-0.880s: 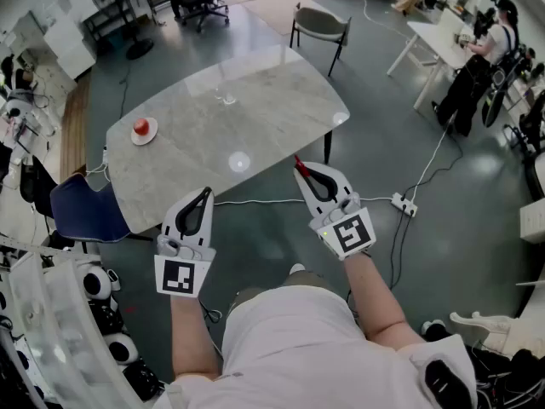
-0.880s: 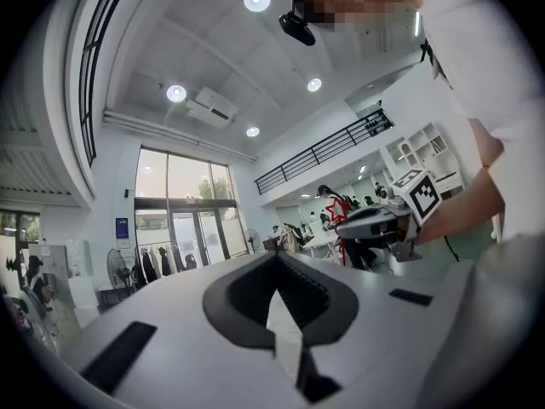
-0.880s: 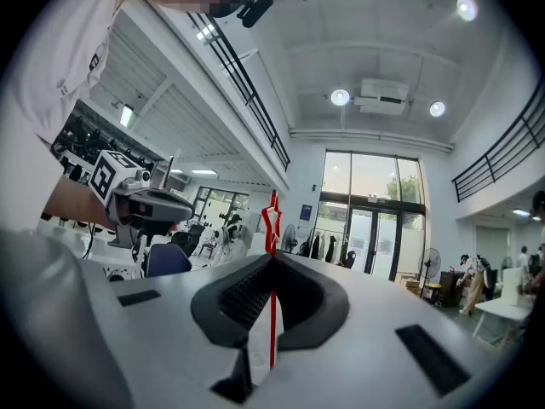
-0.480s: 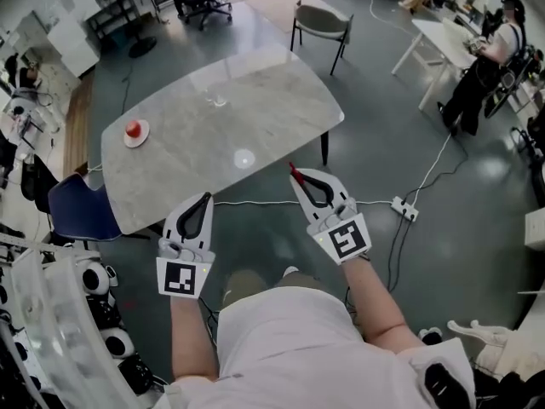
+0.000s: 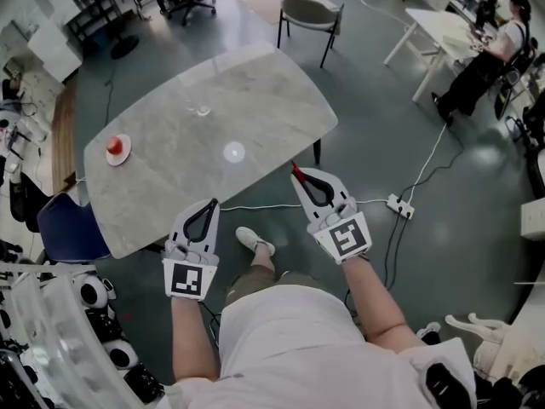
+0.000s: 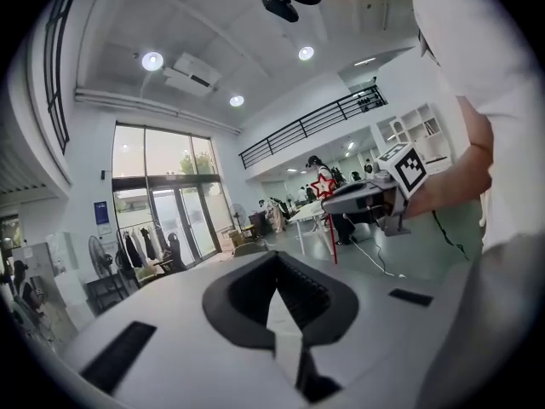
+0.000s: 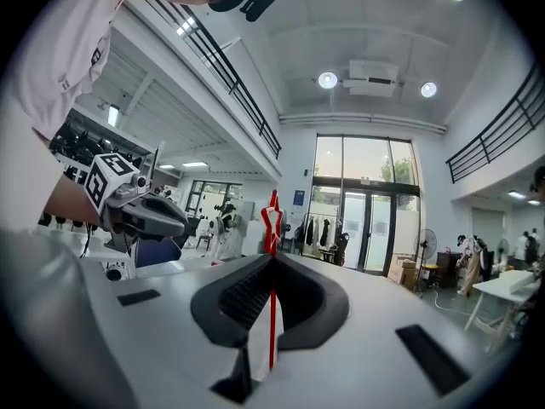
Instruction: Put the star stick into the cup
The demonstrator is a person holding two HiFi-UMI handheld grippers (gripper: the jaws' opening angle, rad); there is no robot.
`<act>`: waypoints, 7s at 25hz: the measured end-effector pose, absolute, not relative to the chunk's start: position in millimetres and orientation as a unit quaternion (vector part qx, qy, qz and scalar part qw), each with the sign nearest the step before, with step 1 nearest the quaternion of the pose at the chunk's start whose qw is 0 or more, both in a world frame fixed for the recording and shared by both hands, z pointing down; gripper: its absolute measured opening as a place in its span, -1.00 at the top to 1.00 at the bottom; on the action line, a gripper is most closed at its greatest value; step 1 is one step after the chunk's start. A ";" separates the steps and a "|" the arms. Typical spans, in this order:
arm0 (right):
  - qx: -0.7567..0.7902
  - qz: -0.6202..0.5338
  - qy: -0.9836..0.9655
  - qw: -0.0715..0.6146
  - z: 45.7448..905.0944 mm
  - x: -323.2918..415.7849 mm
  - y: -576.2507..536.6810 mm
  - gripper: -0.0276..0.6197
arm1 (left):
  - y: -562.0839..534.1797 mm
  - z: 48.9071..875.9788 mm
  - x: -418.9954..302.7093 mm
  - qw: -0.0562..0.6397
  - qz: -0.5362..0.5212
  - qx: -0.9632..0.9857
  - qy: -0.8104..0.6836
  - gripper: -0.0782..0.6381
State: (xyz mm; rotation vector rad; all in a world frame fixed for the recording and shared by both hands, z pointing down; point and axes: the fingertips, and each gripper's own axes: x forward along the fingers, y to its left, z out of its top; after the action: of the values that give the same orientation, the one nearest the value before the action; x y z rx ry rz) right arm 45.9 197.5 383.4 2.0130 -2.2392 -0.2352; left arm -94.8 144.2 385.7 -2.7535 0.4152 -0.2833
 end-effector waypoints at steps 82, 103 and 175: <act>0.376 0.158 -0.907 0.105 602.1 85.2 -401.0 0.85 | -49.6 504.5 -111.8 -0.096 -0.330 -0.745 0.572 0.78; 0.378 0.225 -0.892 0.101 623.9 92.7 -420.7 0.68 | -60.8 512.0 -108.8 -0.105 -0.327 -0.751 0.564 0.78; 0.521 0.042 -0.849 0.081 408.1 155.6 -120.7 0.88 | -162.6 392.5 25.1 0.048 -0.120 -0.955 0.267 0.78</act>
State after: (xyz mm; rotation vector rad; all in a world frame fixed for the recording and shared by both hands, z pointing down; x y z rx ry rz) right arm 155.6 -120.7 408.1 1.5564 -2.5368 0.1266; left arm 25.1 -162.6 392.5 -2.9112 0.8143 -0.3648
